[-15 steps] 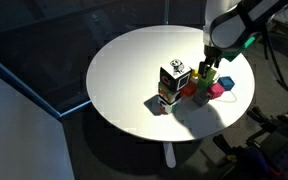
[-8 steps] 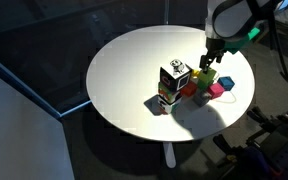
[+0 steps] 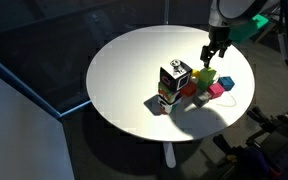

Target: Slide the blue block backwards, pick up the light green block and put it on top of the darker green block

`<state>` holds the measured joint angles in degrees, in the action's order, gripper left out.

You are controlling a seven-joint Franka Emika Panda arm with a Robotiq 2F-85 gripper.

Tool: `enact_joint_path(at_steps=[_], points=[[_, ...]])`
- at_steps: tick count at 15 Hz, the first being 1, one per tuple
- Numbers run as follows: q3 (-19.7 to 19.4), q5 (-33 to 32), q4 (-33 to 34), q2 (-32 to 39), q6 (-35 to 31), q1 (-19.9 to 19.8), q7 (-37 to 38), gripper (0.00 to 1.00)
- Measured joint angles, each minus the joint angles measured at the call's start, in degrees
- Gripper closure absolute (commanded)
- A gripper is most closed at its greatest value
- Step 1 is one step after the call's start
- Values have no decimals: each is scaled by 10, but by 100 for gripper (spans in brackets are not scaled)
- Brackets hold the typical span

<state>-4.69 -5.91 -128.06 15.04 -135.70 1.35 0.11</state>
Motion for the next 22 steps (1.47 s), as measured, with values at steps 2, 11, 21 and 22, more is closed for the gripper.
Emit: enact_joint_path(at_steps=[2, 11, 21, 22], points=[[1, 0, -8, -19, 13, 0, 5, 0], [7, -5, -91, -131, 68, 0, 39, 0], [21, 6, -159, -269, 85, 0, 44, 0], [23, 9, -161, -279, 90, 0, 44, 0]])
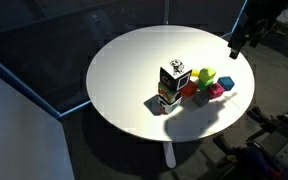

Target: Slide the blue block backwards, pick up the light green block and put it on top of the darker green block

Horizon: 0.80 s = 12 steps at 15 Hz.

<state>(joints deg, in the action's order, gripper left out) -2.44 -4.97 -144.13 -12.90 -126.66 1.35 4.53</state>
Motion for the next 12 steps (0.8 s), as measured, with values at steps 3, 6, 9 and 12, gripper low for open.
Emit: enact_joint_path(at_steps=[3, 6, 9, 12], points=[[5, 10, -2, -29, 14, 0, 0, 0], [9, 15, -4, -55, 28, 0, 0, 0], [9, 17, -5, -76, 42, 0, 0, 0], [9, 17, -5, -89, 53, 0, 0, 0]])
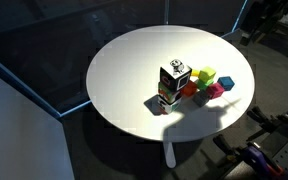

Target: Slide the blue block backwards, pick up the light green block and put it on top of the darker green block

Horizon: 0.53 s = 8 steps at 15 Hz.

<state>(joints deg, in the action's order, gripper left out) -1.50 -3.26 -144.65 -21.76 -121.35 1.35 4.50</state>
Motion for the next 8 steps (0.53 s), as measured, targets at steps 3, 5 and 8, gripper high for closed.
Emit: enact_joint_path(at_steps=[3, 5, 8], points=[[1, 0, 0, 5, 0, 0, 0, 0], [1, 0, 0, 5, 0, 0, 0, 0], [1, 0, 0, 5, 0, 0, 0, 0]])
